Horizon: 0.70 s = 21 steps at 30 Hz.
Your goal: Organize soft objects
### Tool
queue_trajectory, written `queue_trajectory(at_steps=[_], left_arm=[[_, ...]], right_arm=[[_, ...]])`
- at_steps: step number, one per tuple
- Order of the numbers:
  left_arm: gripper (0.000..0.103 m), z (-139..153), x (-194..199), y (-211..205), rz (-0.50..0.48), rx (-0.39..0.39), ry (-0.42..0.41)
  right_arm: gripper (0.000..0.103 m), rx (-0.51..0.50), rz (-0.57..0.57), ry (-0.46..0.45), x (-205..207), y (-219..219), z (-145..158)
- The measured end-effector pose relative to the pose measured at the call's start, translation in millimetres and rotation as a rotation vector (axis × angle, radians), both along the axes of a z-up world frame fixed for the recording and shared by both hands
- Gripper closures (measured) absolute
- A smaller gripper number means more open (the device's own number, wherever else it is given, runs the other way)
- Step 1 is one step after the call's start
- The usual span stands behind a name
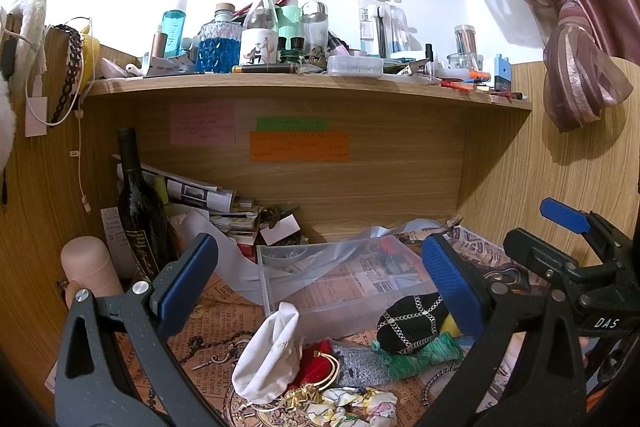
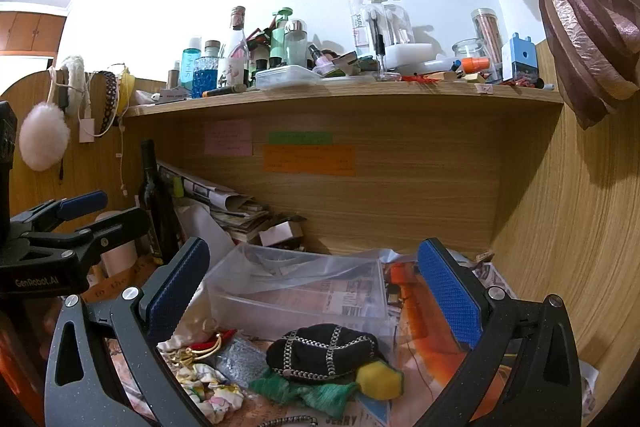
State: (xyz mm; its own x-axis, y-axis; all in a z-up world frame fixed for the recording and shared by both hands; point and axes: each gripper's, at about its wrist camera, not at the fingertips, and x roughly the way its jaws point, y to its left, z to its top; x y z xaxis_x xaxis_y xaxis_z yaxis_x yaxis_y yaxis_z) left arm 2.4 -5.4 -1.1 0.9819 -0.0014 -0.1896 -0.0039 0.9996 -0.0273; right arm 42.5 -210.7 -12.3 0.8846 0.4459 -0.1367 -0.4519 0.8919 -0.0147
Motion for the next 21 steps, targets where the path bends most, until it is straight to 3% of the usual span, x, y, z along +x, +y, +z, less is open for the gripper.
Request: queue_trajectory(at_steps=[21], left_arm=[[0.000,0.3,-2.5,-1.2,-0.001,-0.001,-0.004]], right_arm=[[0.000,-0.008,0.000,0.001,-1.2,2.5,-0.7]])
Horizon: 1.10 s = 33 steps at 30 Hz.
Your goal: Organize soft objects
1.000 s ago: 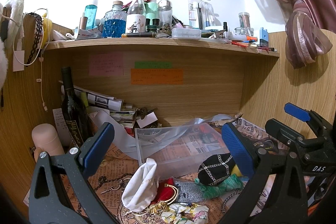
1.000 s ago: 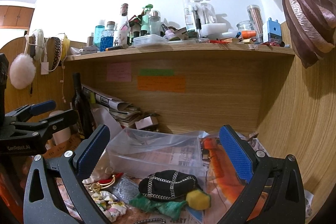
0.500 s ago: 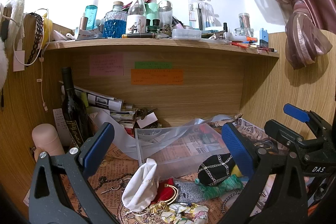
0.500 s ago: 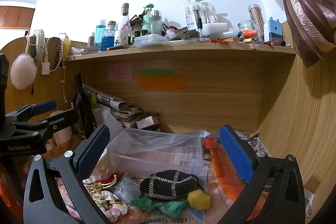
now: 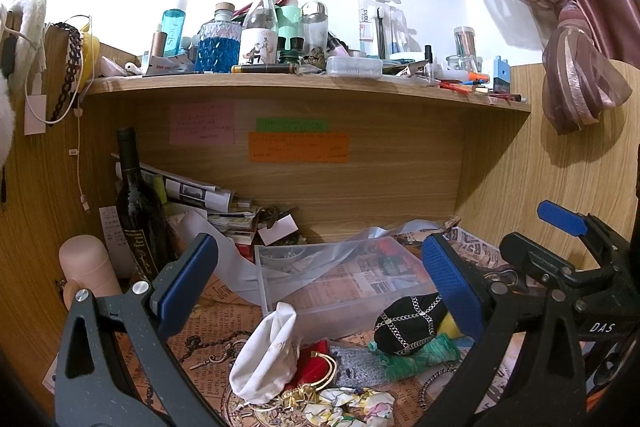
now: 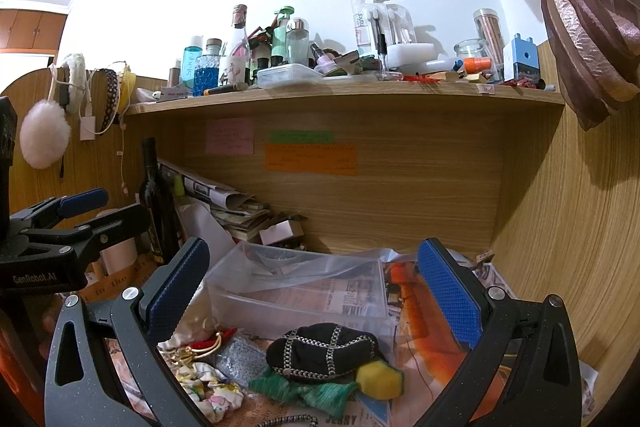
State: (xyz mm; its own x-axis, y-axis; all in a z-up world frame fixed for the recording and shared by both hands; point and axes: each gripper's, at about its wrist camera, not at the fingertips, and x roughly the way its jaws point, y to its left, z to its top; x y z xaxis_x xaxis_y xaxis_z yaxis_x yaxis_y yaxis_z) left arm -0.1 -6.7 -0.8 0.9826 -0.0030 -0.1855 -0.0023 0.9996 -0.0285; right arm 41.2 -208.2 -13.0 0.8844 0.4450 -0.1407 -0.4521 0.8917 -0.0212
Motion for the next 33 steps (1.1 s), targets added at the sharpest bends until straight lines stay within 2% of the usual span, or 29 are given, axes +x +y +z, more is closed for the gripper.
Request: queue_trajectory(at_steps=[9,14,20,26,33], left_arm=[[0.000,-1,0,0,0.002,0.001,0.004],[0.000,-12,10,4,-0.019,-0.004,0.062],[0.000,-40,28,18,0.013,-0.003,0.174],[0.000,-70,46,40,0.038,-0.011,0.309],[0.000,-105,75,60,0.052,-0.059,0.436]], right_arm=[[0.000,0.000,0.001,0.008,2,0,-2],[0.000,-0.003,-0.007,0.041,11,-2,-9],[0.000,-0.030,-0.036,0.153,34,-12,-31],[0.000,-0.076,-0.094,0.293,57,-33,-65],[0.001,-0.135,-0.153,0.427,80,-51,-97]])
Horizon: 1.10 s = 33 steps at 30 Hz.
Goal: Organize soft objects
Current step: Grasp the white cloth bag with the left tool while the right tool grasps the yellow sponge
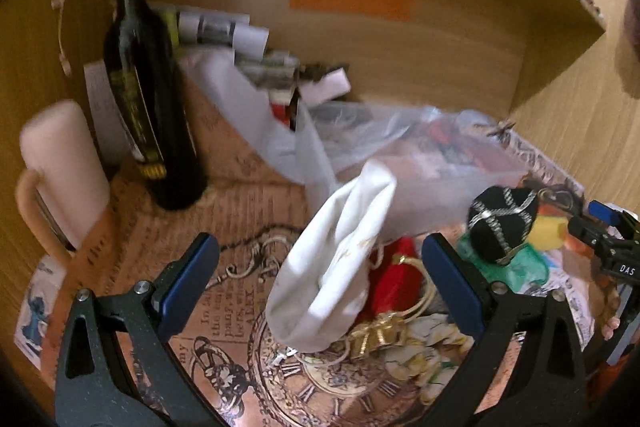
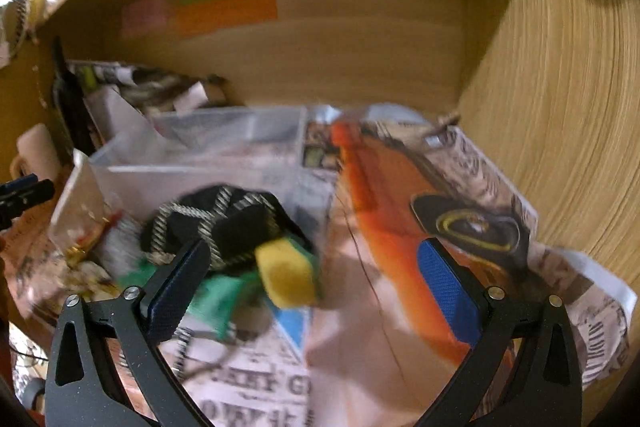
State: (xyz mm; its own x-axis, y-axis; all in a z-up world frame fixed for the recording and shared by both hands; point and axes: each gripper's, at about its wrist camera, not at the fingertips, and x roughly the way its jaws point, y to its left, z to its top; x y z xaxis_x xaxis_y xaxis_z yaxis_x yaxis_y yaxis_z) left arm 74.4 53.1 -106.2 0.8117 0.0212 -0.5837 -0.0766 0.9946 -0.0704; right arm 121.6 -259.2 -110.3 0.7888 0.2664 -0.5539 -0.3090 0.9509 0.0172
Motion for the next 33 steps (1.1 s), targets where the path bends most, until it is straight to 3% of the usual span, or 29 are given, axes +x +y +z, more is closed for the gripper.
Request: queue_trajectory(at_steps=[1,4,7,12,18,20,33], left_arm=[[0.000,-5,4,1,0.000,-0.004,0.016],[0.017,-15,12,3,-0.006,-0.002,0.058],[0.025,-23,19,5,-0.013,-0.017,0.088],[0.056,-29,25,5,-0.055,-0.048,0.117],[0.087,-28,24,2,-0.089,-0.047,0.118],[0.091,-24,19,-1,-0.094,-0.038,0.103],[0.091,29,-5,-10,-0.101,0.012,-0.061]], right_arm=[[0.002,-0.002,-0.001,0.016,3,-2,-4],[0.012,0.013,0.015,0.073,14,-5,-14],[0.027,0.036,0.051,0.128,20,-4,-23],[0.064,0.065,0.095,0.160,23,3,-31],[0.073,0.037,0.110,0.126,16,10,-28],[0.074,0.025,0.108,0.103,13,11,-23],[0.076,0.070,0.125,-0.074,1,6,36]])
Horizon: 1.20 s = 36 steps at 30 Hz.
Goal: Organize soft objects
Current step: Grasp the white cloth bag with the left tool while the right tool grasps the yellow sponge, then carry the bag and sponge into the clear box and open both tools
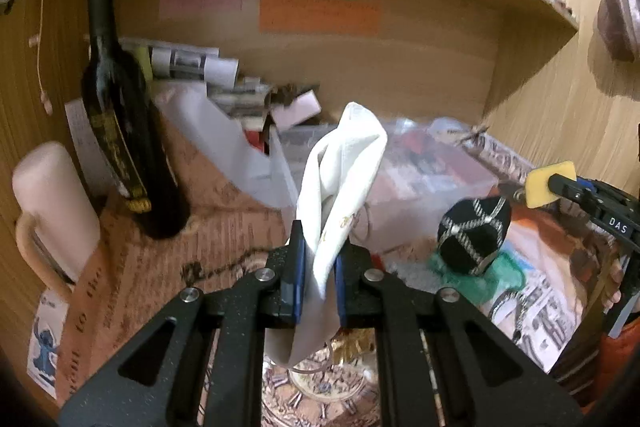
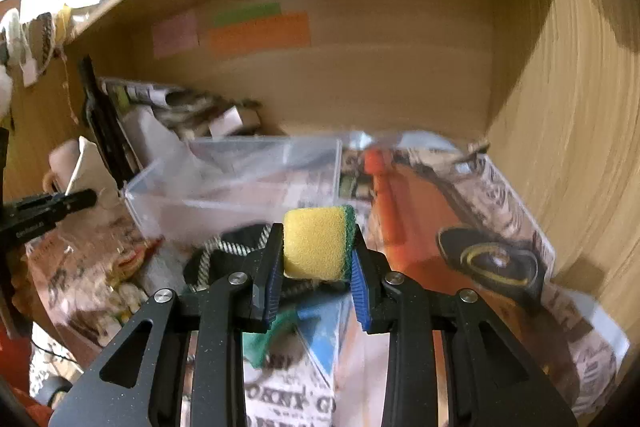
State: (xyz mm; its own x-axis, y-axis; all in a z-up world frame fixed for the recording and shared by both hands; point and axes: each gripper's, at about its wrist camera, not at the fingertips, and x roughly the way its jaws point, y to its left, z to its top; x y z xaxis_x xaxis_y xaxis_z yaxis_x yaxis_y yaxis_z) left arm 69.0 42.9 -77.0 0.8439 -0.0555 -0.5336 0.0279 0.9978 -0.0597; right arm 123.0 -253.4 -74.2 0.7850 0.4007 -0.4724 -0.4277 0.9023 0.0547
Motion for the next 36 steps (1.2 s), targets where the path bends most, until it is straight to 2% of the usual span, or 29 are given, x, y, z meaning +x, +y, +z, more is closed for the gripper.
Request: queue_trajectory(at_steps=[6,14,19,25,29,36], left_arm=[[0.091,23,14,-2,-0.027,-0.013,-0.053],[0.091,45,46,-7,-0.040,-0.021,-0.095],[0.091,42,75,-7,-0.045,-0.038,-0.057],[0.091,30,109,-4,-0.050,-0.056,0.010],[0.091,17,128,-6,-0.058,-0.065,0.058],[0.091,-11,155,-9,-0.061,-0.059,0.144]], right_arm=[[0.076,0.043,0.044,-0.059,5,14,19],[0.076,0.098,0.105,-0.087,26,35,36],[0.076,0.100,0.118,-0.083,43,51,39],[0.076,0.085,0.143,-0.030,66,70,33],[0.076,0.081,0.165,0.034,83,84,20],[0.076,-0.011,0.192,0.123,100,111,-11]])
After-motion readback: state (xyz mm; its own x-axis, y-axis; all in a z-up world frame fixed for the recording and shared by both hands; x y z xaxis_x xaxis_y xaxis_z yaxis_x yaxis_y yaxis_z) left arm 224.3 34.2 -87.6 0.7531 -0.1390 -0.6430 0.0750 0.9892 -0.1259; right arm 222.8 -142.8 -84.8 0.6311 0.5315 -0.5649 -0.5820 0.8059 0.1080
